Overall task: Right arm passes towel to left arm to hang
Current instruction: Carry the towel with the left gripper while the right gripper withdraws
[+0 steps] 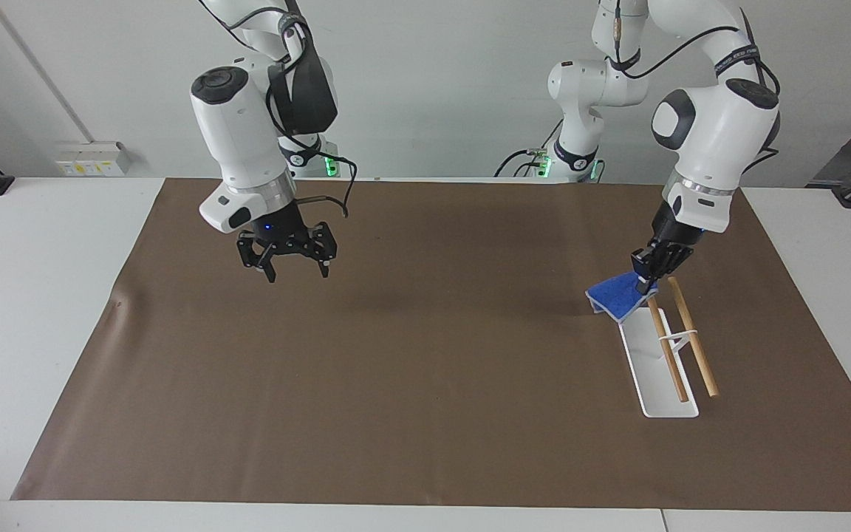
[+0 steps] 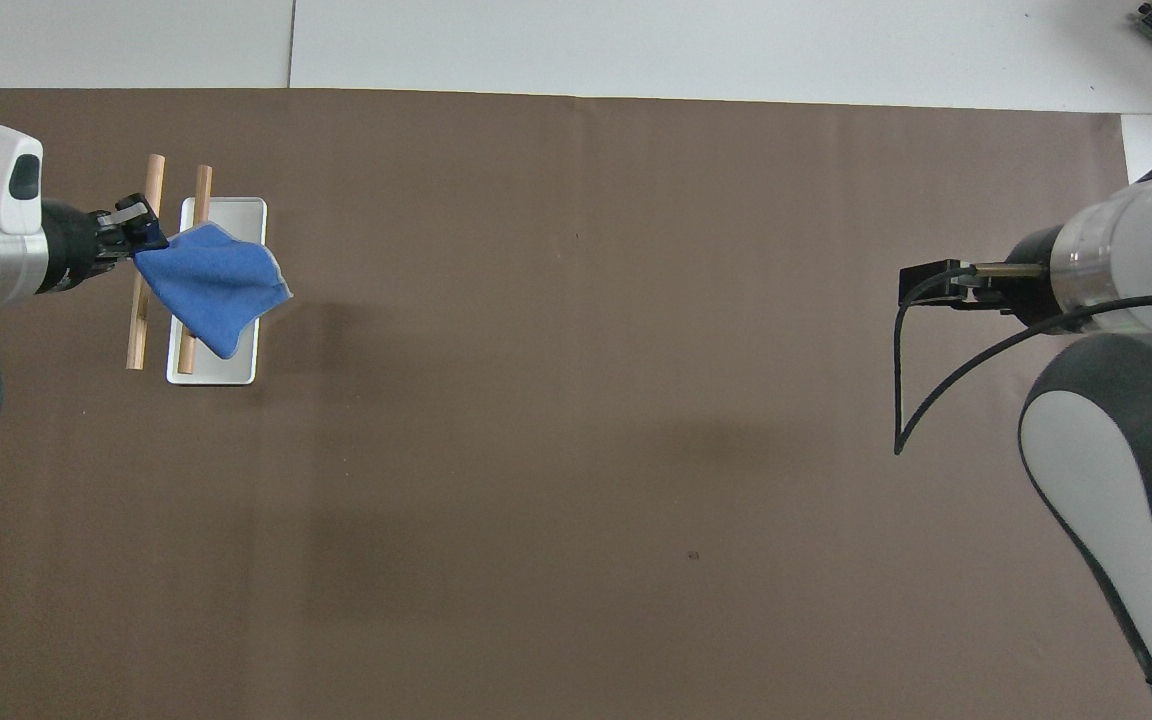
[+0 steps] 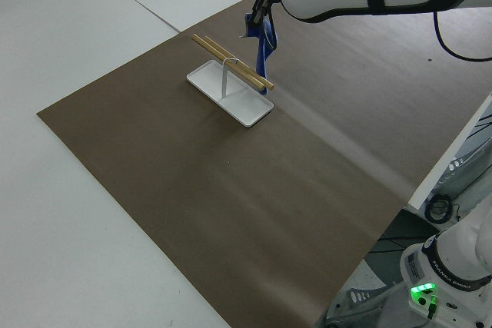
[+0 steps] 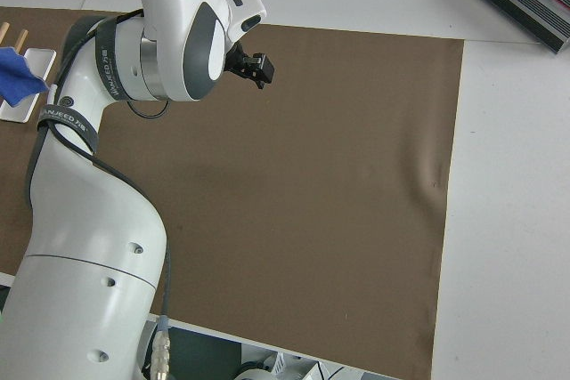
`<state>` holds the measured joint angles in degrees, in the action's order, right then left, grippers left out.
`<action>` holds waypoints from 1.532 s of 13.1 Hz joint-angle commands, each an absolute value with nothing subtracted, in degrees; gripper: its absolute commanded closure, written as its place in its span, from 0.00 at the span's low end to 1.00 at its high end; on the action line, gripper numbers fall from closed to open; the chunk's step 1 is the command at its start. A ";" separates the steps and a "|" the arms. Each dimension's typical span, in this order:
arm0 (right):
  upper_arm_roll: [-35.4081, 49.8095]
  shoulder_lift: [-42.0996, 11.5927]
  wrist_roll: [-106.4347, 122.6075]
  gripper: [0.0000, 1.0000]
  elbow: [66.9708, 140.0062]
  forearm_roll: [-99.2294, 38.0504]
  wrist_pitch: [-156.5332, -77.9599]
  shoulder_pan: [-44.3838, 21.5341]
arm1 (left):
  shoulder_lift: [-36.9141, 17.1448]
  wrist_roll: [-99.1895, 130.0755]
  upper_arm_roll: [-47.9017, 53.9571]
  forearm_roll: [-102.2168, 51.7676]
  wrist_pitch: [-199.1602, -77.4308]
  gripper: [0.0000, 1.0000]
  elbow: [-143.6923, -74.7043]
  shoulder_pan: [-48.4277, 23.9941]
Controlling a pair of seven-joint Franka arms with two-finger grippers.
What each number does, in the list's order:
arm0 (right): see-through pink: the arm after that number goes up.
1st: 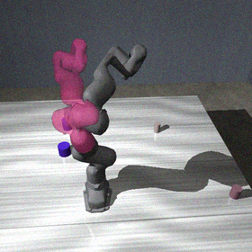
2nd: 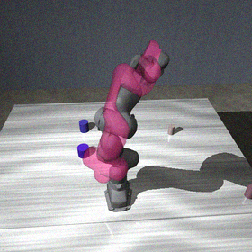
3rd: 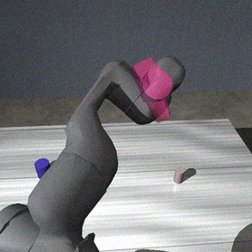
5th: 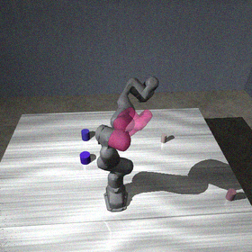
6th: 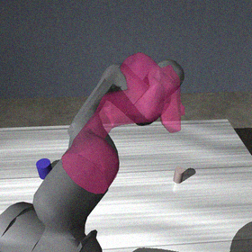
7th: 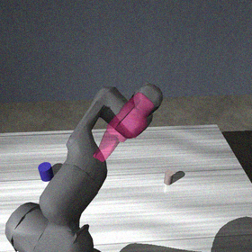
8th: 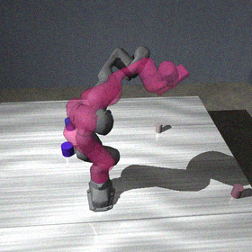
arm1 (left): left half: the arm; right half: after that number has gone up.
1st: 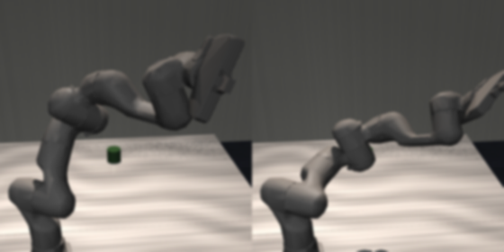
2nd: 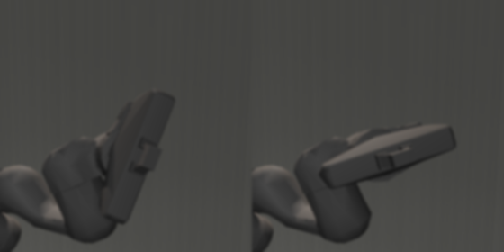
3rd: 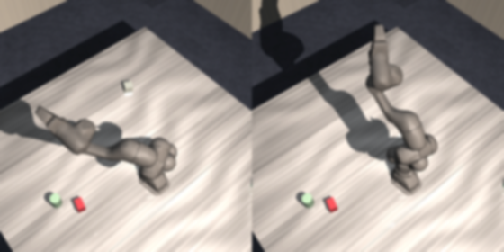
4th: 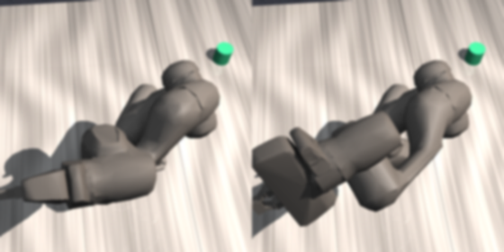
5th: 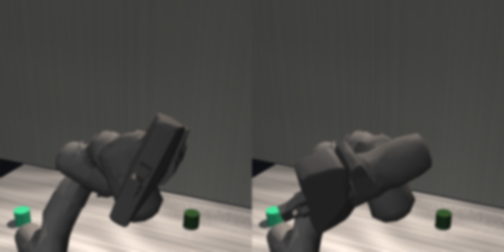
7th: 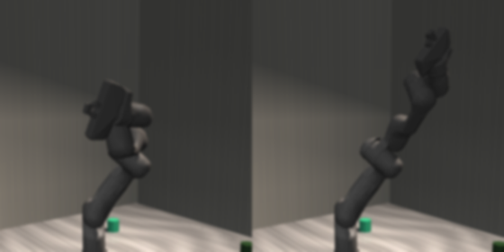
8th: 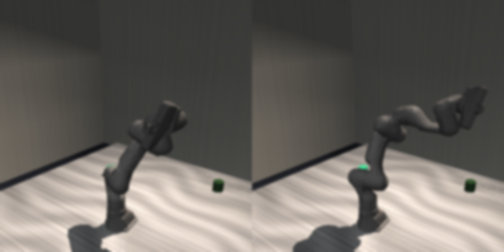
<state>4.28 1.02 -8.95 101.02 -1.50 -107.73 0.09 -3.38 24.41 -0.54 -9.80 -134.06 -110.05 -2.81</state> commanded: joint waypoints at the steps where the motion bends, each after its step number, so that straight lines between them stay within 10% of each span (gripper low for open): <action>1: -1.65 1.05 -9.23 0.00 95.65 0.35 -100.40 -3.50 | -4.83 30.55 -0.09 -16.76 -133.95 1.00 -107.93 0.26; 20: -5.71 5.01 -3.25 0.00 92.73 -0.61 -87.10 -1.14 | -7.82 37.00 -0.53 -25.93 -133.24 1.00 -105.90 10.72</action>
